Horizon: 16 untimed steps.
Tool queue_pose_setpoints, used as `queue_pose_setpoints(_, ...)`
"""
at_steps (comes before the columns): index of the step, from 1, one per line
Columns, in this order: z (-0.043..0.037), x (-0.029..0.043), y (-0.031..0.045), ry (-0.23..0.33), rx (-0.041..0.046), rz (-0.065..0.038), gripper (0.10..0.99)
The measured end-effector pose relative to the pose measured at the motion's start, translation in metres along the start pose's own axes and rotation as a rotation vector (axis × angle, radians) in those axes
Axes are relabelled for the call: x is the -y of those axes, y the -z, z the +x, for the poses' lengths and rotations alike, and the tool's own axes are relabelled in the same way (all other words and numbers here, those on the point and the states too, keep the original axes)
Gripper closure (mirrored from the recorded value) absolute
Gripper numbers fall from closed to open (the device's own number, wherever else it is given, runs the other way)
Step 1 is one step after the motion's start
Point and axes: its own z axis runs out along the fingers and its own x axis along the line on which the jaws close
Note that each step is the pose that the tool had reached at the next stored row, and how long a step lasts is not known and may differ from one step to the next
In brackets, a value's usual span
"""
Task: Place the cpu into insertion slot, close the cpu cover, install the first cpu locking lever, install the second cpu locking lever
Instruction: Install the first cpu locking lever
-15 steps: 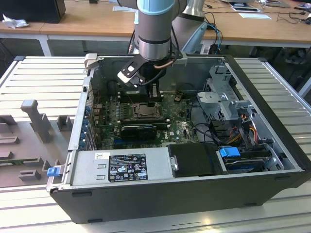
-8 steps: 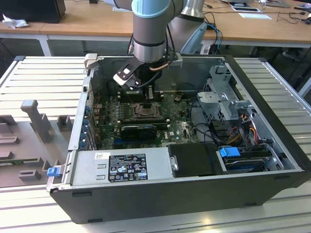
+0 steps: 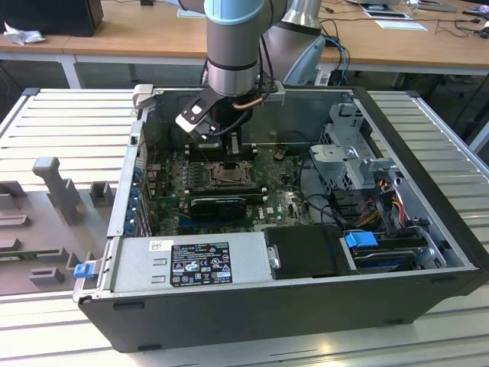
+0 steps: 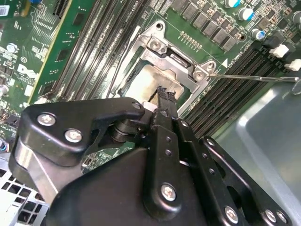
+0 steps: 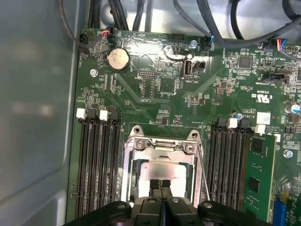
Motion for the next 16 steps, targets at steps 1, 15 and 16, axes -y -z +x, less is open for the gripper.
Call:
queue_pose_setpoints(1,0.0,-0.0001,0.0038,0.0,0.0005,0.0,0.98)
queue_pose_setpoints(15,0.0003,-0.0011,0.0575,0.0,0.0213,0.001,0.98)
queue_pose_setpoints(16,0.0003,-0.0012,0.0625,0.001,0.0234,0.002,0.98)
